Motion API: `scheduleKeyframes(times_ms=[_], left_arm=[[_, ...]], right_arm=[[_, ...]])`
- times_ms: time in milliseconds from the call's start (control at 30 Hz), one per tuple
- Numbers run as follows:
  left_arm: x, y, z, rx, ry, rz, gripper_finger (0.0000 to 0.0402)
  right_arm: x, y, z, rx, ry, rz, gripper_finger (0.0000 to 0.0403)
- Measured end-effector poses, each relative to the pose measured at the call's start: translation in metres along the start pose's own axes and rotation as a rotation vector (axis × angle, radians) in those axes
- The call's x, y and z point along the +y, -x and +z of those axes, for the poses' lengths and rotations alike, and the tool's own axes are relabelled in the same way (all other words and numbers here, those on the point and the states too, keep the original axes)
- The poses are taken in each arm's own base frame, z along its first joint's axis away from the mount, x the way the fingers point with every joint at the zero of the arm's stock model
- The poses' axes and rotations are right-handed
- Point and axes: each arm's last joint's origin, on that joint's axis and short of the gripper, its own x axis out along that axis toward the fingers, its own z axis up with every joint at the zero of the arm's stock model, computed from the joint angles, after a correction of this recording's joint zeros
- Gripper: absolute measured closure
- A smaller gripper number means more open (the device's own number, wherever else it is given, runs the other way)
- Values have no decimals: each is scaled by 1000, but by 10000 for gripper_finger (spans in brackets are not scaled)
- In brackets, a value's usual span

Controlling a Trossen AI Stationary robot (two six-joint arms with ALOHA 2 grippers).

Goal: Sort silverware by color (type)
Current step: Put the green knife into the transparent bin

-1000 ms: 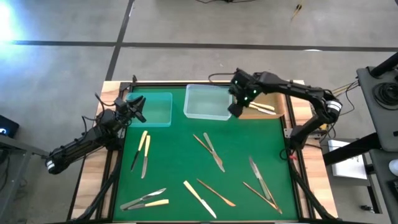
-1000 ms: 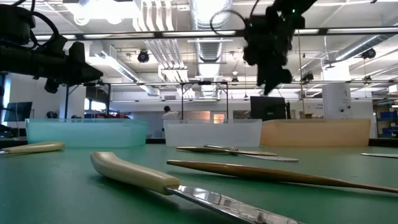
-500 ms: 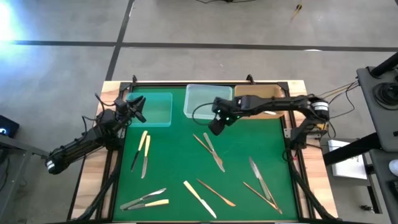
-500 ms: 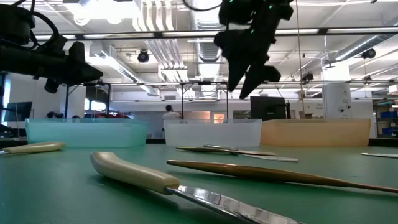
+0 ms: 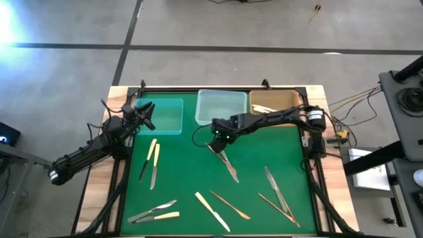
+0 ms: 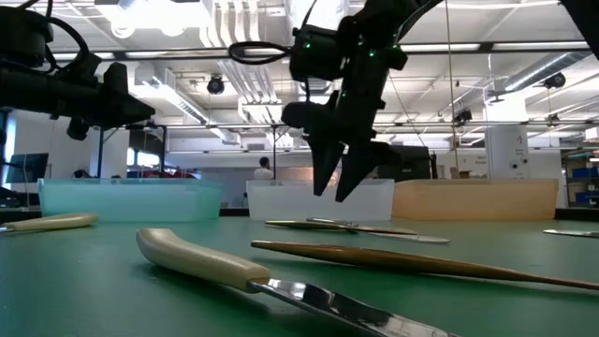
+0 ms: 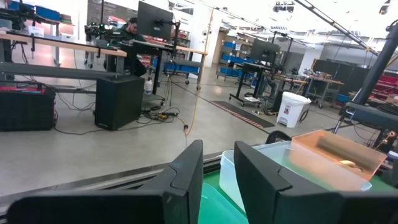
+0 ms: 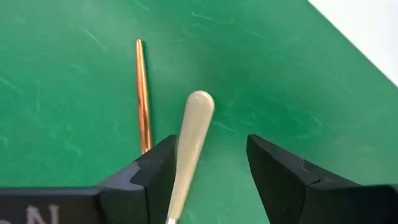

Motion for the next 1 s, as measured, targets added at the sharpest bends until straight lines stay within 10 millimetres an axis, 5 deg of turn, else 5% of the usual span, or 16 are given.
scheduleKeyframes(times_ms=[400, 1000], left_arm=[[0, 0, 0, 0, 0, 0, 326], [0, 0, 0, 0, 0, 0, 326]], right_arm=[[23, -23, 4, -42, -10, -45, 259], [16, -37, 2, -14, -112, -167, 277]])
